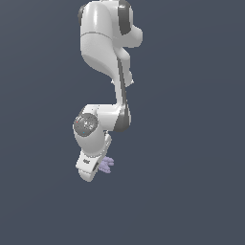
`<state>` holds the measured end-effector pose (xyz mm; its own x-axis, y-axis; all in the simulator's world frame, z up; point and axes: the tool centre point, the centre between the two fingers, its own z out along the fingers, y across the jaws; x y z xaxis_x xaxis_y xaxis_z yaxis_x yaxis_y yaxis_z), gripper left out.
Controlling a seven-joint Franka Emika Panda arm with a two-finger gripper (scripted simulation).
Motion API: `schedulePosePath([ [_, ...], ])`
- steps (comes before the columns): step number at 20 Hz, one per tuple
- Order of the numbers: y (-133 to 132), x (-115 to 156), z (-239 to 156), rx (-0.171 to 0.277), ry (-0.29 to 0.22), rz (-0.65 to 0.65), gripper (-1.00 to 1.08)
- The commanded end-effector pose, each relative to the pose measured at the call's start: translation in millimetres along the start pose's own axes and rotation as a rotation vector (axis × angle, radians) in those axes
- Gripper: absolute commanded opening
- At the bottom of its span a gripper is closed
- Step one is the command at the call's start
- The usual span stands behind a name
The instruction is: Pick up the object and move it to a goal position.
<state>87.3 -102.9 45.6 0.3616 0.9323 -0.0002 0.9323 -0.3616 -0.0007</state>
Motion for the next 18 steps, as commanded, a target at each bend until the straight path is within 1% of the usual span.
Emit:
schedulePosePath([
  [1, -0.6, -0.1, -1.1, 0.000, 0.000, 0.000, -1.00],
  [10, -14.5, -3.7, -19.8, -0.001, -0.001, 0.000, -1.00],
  [18, -43.8, -11.3, -59.5, -0.001, -0.001, 0.000, -1.00],
])
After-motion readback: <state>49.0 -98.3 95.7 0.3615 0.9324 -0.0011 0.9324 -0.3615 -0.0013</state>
